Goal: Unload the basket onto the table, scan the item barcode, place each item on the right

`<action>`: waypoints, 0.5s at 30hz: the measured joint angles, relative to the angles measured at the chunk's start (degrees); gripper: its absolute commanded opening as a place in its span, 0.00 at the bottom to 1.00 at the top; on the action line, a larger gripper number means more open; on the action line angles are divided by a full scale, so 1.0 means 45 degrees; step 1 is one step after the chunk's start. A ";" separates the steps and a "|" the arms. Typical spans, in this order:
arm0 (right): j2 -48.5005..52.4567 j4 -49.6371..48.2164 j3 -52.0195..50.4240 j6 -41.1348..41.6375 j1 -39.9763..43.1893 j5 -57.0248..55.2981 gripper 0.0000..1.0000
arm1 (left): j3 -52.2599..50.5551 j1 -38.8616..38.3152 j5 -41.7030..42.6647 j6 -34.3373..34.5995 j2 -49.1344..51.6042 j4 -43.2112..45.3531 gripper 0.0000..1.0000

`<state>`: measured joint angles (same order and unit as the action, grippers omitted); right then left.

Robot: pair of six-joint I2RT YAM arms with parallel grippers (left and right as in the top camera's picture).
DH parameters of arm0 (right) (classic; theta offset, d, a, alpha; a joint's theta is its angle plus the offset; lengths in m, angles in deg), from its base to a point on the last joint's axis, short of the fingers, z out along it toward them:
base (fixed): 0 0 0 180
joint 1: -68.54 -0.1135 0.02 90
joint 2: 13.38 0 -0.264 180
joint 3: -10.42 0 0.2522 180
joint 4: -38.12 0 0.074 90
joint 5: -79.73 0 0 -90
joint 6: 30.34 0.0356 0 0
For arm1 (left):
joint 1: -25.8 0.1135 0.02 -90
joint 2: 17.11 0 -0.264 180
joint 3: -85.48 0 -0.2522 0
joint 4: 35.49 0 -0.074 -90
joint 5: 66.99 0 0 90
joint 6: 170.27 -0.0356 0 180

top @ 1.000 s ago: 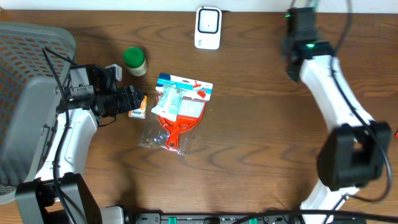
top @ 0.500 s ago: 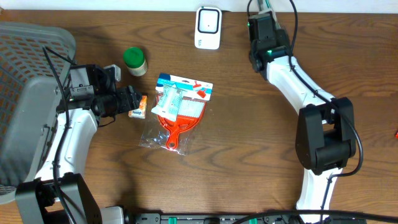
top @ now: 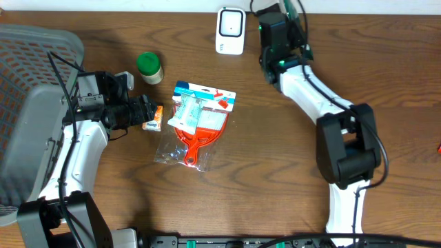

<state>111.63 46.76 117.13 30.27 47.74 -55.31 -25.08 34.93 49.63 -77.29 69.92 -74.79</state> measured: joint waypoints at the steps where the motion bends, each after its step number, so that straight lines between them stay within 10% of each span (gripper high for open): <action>1: 0.0136 -0.0233 0.0000 -0.0408 -0.0073 -0.0112 0.01 | 0.0000 0.0000 0.0000 0.0000 0.0000 0.0000 0.69; 15: 0.2234 -0.2069 0.0000 -0.4099 -0.0947 -0.1161 0.01 | 0.0000 0.0000 0.0000 0.0000 0.0000 0.0000 0.68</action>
<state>121.69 37.45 117.13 11.83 43.48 -60.53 -25.08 34.93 49.63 -77.29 69.92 -74.79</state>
